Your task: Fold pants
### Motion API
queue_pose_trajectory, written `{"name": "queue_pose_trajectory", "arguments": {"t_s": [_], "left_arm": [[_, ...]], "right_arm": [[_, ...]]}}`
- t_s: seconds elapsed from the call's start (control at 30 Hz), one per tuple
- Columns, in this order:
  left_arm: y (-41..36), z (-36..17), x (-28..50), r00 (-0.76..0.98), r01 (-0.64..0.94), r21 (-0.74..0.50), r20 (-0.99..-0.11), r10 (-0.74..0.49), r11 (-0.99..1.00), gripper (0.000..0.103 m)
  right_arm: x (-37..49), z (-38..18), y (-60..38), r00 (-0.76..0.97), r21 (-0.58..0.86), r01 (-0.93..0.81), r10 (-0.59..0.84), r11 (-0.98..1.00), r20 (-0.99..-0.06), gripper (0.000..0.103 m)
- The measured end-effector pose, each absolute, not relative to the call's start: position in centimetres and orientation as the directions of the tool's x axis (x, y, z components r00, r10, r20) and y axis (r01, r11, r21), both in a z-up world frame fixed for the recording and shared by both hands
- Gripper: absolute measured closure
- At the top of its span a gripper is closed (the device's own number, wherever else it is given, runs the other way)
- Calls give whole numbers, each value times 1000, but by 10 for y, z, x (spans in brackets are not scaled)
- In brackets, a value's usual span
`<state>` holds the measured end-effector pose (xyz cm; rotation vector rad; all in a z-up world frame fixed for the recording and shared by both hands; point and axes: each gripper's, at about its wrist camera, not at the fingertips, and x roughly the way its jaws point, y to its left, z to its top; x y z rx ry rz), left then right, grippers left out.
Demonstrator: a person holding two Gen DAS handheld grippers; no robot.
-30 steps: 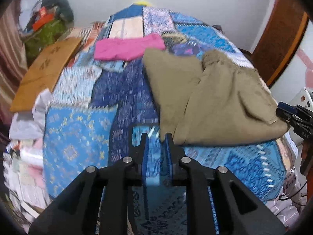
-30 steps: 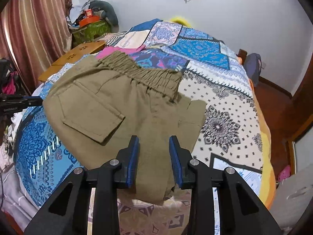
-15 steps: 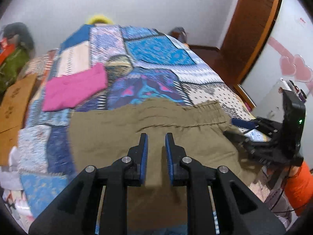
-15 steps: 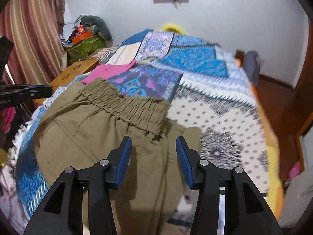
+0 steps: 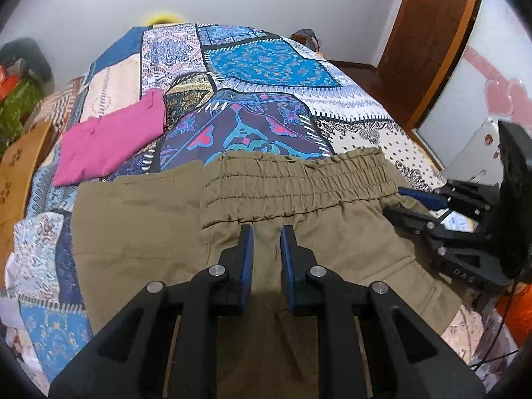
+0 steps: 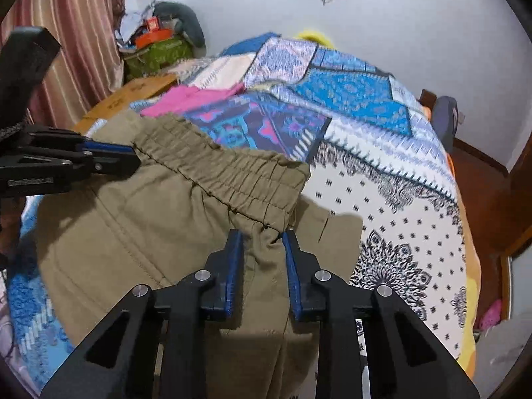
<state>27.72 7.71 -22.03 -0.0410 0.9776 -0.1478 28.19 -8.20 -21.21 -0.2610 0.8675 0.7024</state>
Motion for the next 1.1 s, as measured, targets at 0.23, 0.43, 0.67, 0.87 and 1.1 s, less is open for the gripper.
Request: {"name": "queue_pose_trajectory", "arguments": {"t_s": [0.23,0.43,0.67,0.87,1.1], "left_arm": [[93,-183,260,606,89,-73,-787,-112,993,85],[131,-158,233,656,4,-42,-754,-34,999,58],[168,-175,207,617,-51,-73,-786,-26,996,48],[183,-211,207,550,-77,-143,-831,-77,987,47],[193,-242,222,507,-114,-253,-847,-162,961,47]], "right_arm": [[266,-177,-96,496,-9,-663,429,749,-755,70],[250,-150,-116,531,-11,-654,449,756,-718,58],[239,-154,-128,510,69,-628,476,776,-716,39],[244,-186,-134,451,158,-567,465,808,-762,39],[258,-212,-146,394,286,-476,492,832,-776,32]]}}
